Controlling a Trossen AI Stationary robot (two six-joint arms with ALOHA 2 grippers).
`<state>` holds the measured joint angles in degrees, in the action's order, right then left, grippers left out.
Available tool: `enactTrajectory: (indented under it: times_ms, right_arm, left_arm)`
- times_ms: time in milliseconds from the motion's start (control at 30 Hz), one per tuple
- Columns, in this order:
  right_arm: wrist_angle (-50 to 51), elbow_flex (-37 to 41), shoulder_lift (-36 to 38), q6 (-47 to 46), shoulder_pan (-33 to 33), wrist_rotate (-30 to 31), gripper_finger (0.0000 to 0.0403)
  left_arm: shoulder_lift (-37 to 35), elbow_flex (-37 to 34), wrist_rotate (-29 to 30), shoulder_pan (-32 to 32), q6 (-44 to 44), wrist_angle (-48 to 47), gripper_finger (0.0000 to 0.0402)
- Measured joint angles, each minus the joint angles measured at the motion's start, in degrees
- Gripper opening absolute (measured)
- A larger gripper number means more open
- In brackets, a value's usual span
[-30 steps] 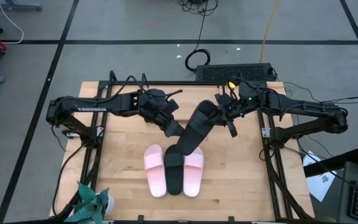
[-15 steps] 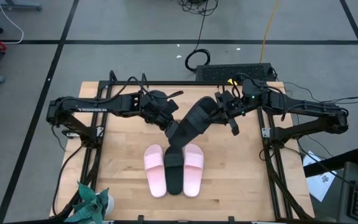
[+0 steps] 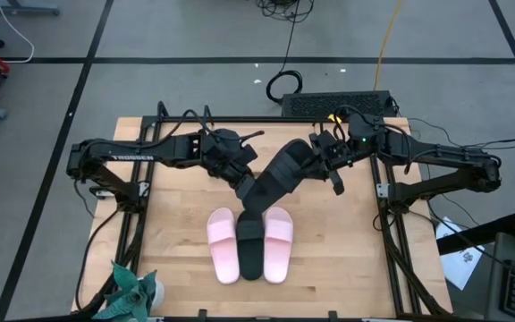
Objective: Pick and place slides into the shelf
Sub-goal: Put the right black slide on the shelf
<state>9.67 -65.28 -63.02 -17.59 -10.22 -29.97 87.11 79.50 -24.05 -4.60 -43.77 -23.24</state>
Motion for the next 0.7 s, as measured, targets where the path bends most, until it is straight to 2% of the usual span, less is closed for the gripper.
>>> enactTrajectory:
  times_ms: [367,700]
  right_arm:
    - [3.09,0.0,0.0,-0.91,-0.1,-0.19,0.0105]
    - [3.89,0.0,0.14,-0.18,-4.5,-0.38,0.0152]
  left_arm:
    - [0.04,-0.07,0.01,0.0,0.02,-2.35,0.0046]
    - [0.04,-0.13,-0.32,1.41,0.54,-12.76,0.0046]
